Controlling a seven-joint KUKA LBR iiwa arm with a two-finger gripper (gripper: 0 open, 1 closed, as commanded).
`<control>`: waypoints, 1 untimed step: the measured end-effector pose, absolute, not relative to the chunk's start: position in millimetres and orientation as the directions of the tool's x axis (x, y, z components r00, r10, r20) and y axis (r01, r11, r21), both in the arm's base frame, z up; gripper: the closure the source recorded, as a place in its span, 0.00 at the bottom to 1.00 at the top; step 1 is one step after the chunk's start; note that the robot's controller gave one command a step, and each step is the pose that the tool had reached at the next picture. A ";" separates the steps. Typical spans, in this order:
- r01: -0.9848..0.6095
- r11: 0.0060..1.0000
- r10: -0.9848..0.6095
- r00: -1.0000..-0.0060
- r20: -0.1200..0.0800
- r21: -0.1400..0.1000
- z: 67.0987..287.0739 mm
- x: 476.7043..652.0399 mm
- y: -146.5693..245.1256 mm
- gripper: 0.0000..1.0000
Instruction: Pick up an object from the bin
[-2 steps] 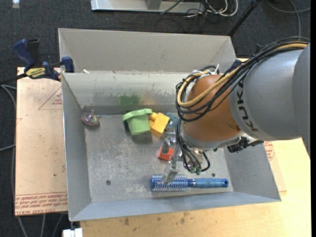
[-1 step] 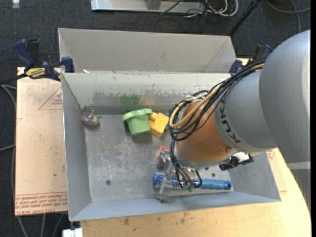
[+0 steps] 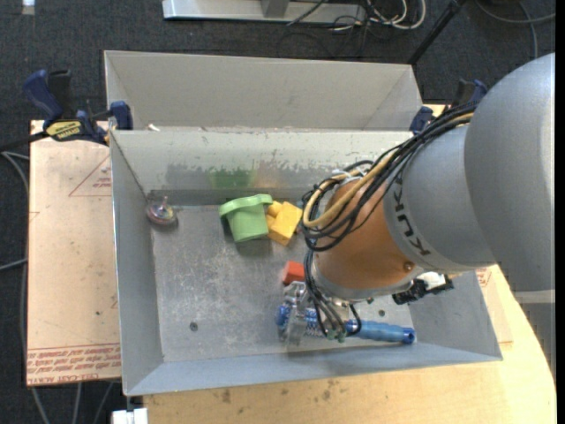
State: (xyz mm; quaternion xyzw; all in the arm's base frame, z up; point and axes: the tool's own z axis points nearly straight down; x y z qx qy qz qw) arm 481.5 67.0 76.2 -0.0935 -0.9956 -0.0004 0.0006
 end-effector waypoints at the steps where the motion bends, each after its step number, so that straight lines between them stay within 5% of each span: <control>1: 0.196 0.981 0.196 -0.981 -0.008 0.005 202.6 482.7 104.0 1.00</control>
Offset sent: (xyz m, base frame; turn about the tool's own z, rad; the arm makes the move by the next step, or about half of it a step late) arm -0.0005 0.0345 0.1233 0.0149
